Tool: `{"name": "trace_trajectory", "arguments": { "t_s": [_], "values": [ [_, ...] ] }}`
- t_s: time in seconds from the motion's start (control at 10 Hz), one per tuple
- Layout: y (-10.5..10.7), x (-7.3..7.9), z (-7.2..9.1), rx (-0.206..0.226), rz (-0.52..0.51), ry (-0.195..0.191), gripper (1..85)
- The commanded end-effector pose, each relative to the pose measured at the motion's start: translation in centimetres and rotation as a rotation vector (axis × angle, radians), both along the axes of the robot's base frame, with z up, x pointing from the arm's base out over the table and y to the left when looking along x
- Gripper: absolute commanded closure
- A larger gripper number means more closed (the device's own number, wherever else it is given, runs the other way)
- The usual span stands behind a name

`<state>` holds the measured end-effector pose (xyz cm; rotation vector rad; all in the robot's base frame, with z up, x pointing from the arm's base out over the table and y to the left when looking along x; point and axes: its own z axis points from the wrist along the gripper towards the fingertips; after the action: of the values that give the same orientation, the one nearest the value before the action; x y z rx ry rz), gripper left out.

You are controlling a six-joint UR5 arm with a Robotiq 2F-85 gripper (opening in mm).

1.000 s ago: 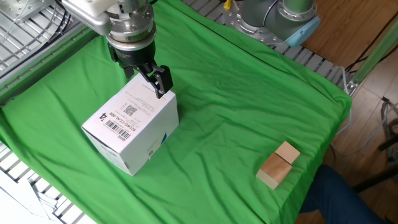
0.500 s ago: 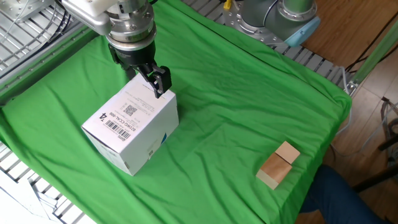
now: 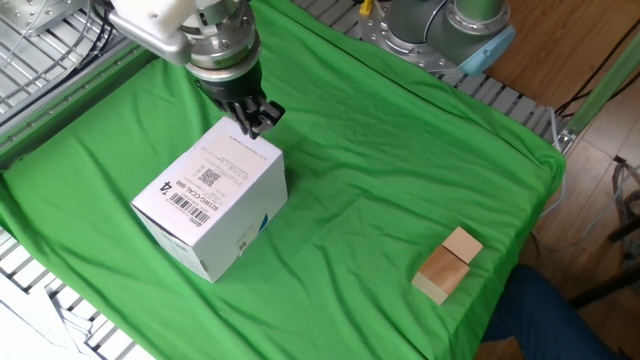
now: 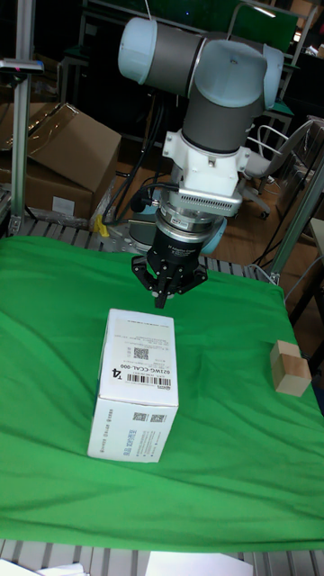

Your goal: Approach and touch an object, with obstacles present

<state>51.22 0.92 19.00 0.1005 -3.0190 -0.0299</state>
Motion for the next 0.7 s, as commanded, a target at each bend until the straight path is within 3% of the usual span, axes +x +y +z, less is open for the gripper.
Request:
{"name": "trace_trajectory", "arguments": {
  "t_s": [0.0, 0.2, 0.4, 0.6],
  "values": [
    [0.9, -0.5, 0.1, 0.023, -0.025, 0.018, 83.3],
    [1.9, -0.6, -0.1, 0.028, -0.076, 0.015, 83.3],
    [2.6, -0.7, -1.2, 0.018, -0.106, -0.02, 83.3],
    [3.0, -1.3, -1.5, 0.024, -0.103, -0.018, 83.3]
  ]
}}
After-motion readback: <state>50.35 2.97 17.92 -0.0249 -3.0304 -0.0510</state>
